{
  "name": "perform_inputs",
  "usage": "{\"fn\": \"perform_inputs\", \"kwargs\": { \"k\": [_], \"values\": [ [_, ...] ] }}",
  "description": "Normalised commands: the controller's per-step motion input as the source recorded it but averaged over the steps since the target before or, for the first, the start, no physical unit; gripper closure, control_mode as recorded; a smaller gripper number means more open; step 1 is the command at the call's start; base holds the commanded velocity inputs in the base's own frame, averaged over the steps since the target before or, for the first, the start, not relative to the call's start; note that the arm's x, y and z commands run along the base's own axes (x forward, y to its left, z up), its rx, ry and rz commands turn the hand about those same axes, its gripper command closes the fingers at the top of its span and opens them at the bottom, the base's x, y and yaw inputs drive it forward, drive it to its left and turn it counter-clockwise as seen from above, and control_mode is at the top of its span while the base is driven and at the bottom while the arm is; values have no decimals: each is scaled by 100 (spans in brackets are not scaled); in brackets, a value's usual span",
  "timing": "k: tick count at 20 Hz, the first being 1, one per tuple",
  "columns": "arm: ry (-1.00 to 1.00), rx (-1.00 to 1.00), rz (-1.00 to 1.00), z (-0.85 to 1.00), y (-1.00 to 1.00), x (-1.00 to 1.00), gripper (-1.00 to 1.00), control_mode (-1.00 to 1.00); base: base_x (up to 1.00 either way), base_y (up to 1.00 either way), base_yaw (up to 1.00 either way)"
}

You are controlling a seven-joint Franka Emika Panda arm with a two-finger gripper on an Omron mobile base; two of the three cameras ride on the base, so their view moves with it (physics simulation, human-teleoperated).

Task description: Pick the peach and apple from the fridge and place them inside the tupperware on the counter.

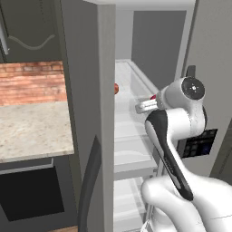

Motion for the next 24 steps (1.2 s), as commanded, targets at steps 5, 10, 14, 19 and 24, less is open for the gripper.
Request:
{"fn": "perform_inputs", "kwargs": {
  "k": [5, 10, 14, 19, 24],
  "values": [
    [5, 0, 4, 37, 0, -75, 100, -100, 0, 0, 0],
    [3, 0, 0, 25, 0, -69, 100, -100, 0, 0, 0],
    [5, 0, 0, 21, 0, -63, 100, -100, 0, 0, 0],
    [3, 0, 0, 13, -6, -66, 100, -100, 0, 0, 0],
    [1, 0, 0, 1, -2, -28, 100, 100, -44, -1, 0]
  ]
}}
